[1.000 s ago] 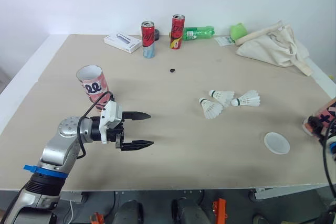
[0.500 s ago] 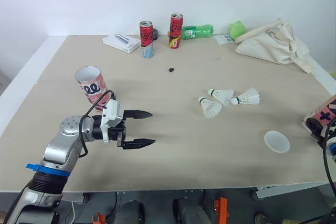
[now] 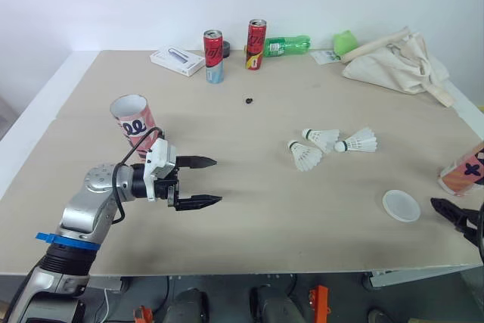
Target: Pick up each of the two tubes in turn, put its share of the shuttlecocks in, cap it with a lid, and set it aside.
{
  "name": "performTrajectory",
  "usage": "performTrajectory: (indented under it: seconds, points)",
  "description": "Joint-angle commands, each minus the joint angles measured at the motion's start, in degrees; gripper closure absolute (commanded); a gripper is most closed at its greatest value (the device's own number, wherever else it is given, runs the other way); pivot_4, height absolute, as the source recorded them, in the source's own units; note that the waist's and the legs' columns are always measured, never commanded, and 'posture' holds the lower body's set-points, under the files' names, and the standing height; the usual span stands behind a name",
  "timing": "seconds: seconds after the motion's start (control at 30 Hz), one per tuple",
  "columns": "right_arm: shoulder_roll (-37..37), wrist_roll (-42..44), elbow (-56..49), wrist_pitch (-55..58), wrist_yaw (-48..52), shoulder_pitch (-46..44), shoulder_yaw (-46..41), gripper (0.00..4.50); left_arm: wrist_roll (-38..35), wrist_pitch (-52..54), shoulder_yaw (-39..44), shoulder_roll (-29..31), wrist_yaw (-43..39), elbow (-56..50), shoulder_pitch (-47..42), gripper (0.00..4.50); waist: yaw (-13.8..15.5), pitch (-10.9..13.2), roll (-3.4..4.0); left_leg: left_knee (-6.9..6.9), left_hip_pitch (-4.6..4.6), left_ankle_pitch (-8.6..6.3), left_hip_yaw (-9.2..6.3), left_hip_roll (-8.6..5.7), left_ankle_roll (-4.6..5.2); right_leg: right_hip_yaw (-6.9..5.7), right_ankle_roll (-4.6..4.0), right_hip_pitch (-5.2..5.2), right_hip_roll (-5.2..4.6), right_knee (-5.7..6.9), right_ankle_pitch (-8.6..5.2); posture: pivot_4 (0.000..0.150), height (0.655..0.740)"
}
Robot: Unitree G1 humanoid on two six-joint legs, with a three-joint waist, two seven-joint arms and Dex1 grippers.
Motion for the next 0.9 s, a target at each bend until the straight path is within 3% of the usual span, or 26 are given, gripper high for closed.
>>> performTrajectory:
  seconds: [0.03, 0.1, 0.17, 0.3, 0.47, 0.67, 0.9]
  points:
    - [-2.67, 9.40, -20.67, 0.61, 8.71, 2.55, -6.90, 0.05, -3.96, 5.82, 3.56, 1.45, 4.15, -7.82, 4.65, 0.00, -0.57, -0.08, 0.21, -0.02, -0.02, -0.02, 0.03, 0.01, 0.04, 0.04, 0.02, -0.05, 0.00, 0.00, 0.00, 0.150, 0.7400]
    - [-2.68, 12.64, -29.58, 0.58, 10.82, 2.60, -4.39, 0.05, -4.98, 7.98, 4.65, 1.84, 6.44, -11.03, 7.39, 0.00, -1.34, -0.07, 0.20, -0.01, 0.06, -0.12, 0.08, 0.14, 0.15, 0.06, 0.02, 0.00, -0.02, 0.00, -0.01, 0.150, 0.7400]
    - [-3.08, 14.02, -36.11, 0.49, 10.55, 0.53, 1.53, 0.05, -5.77, 9.40, 6.28, 1.67, 9.45, -14.42, 10.33, 0.00, -1.49, -0.04, -0.26, 0.01, 0.18, -0.11, 0.00, 0.33, 0.14, 0.04, 0.01, 0.06, 0.10, 0.02, 0.02, 0.150, 0.7400]
    - [-1.26, 14.75, -41.66, -0.22, 8.61, -8.28, 16.15, 0.05, -7.47, 10.99, 11.61, -1.42, 19.55, -20.02, 16.00, 0.00, -1.16, 0.03, -0.65, 0.02, 0.27, 0.05, -0.23, 0.53, -0.11, -0.26, -0.31, 0.15, 0.22, 0.03, 0.13, 0.150, 0.7400]
    - [2.72, 10.53, -37.89, -3.31, 9.21, -15.32, 27.97, 0.05, -7.39, 7.67, 19.59, -6.66, 29.01, -24.97, 24.97, 0.00, -0.64, 0.03, -0.64, 0.02, 0.12, 0.07, -0.07, 0.43, -0.15, -0.28, -0.35, 0.05, 0.00, 0.03, 0.10, 0.150, 0.7400]
    - [6.76, 5.64, -30.47, -7.80, 11.73, -21.24, 36.03, 0.05, -5.34, 1.02, 26.79, -9.13, 31.37, -25.68, 35.39, 0.00, 0.19, 0.02, -0.71, 0.03, -0.08, -0.10, -0.07, 0.29, -0.21, -0.29, -0.48, -0.05, -0.17, -0.01, 0.02, 0.150, 0.7400]
    - [10.67, 1.87, -25.91, -10.98, 13.89, -25.35, 41.39, 0.05, -1.49, -3.12, 26.85, -7.92, 32.63, -22.32, 35.39, 0.00, 0.25, 0.02, -0.71, 0.05, -0.06, -0.06, -0.15, 0.33, -0.23, -0.48, -0.43, -0.03, -0.16, 0.01, -0.03, 0.150, 0.7400]
